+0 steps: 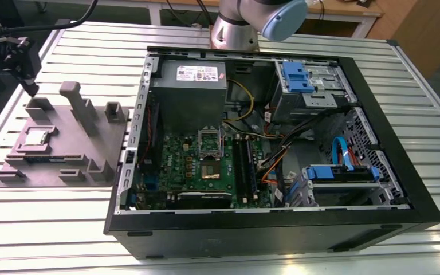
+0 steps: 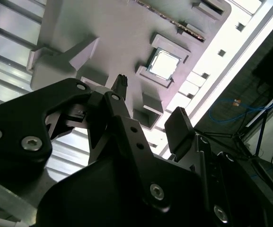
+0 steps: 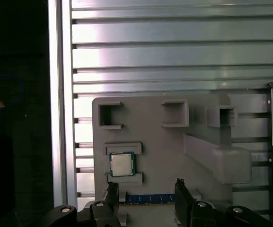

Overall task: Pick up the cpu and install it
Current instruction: 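Pick up the cpu and move it towards the insertion slot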

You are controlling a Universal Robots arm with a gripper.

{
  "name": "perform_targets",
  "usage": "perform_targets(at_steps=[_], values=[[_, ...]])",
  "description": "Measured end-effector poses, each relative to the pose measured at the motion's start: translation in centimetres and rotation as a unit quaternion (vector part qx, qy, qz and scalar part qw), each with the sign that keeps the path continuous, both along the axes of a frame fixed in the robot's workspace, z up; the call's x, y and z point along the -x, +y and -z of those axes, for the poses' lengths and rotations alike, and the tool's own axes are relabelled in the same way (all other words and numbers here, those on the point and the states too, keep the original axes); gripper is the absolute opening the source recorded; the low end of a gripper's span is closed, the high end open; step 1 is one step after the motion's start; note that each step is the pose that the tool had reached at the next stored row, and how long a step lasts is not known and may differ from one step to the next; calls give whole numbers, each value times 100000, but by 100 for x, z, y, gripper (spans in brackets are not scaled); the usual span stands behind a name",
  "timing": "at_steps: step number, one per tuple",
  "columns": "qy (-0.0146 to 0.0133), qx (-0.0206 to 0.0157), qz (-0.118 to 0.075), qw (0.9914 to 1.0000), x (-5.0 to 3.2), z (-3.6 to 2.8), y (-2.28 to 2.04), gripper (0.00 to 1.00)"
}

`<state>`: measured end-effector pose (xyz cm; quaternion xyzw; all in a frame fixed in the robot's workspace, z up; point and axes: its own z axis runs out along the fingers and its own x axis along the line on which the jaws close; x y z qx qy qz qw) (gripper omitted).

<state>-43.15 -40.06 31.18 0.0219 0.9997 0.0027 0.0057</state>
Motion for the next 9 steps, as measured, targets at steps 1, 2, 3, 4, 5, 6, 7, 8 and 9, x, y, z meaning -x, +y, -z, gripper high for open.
perform_targets(at_steps=[1,2,3,4,5,6,7,8,9], values=[[-7,-8,-135,100000,18,16,-2,59],[-10,-27,-210,100000,35,29,-4,59],[-8,-61,-235,100000,46,40,-7,59],[-5,-104,-249,100000,54,50,-10,59],[-5,-142,-253,100000,62,59,-12,59],[-12,-161,-249,100000,68,69,-12,59],[-11,-171,-246,100000,75,76,-12,59],[-12,-174,-247,100000,81,83,-12,59],[-12,-174,-251,100000,85,90,-13,59]])
